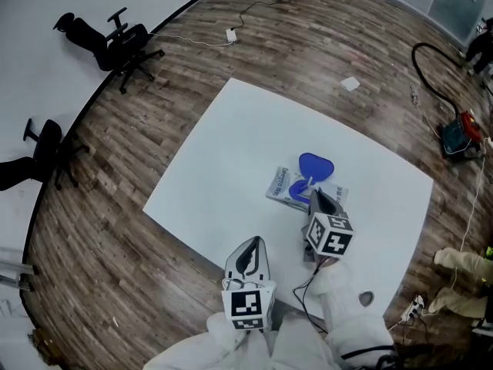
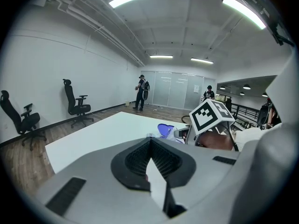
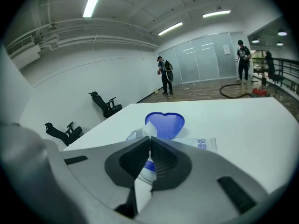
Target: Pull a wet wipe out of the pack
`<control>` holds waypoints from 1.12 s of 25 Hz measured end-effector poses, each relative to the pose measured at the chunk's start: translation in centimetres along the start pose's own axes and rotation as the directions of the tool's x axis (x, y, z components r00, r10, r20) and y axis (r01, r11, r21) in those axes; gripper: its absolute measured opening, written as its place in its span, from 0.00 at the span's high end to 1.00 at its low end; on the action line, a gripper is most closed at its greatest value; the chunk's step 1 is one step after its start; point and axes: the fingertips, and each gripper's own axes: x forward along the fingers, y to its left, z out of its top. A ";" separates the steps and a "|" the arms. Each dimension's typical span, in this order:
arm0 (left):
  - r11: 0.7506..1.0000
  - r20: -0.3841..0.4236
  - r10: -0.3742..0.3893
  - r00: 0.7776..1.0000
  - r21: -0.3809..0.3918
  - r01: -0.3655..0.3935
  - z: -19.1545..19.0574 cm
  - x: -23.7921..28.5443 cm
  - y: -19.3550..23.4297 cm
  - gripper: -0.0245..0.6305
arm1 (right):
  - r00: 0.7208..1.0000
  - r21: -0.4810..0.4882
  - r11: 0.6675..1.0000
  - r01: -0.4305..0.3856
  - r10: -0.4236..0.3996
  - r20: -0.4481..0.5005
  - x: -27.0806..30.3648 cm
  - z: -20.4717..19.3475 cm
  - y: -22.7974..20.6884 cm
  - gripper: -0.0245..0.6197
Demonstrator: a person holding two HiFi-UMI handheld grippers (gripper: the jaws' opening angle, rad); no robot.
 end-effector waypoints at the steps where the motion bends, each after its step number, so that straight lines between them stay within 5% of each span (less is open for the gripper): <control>1: 1.000 0.003 -0.002 1.000 0.002 0.002 0.1 -0.1 0.0 0.97 | 1.000 -0.002 1.000 -0.001 0.001 0.002 -0.2 0.1 0.2 0.94; 28: 0.999 0.079 -0.051 0.996 -0.004 0.051 2.7 -1.3 -1.0 0.97 | 0.989 -0.029 0.999 0.028 -0.024 0.145 -4.4 6.5 1.2 0.94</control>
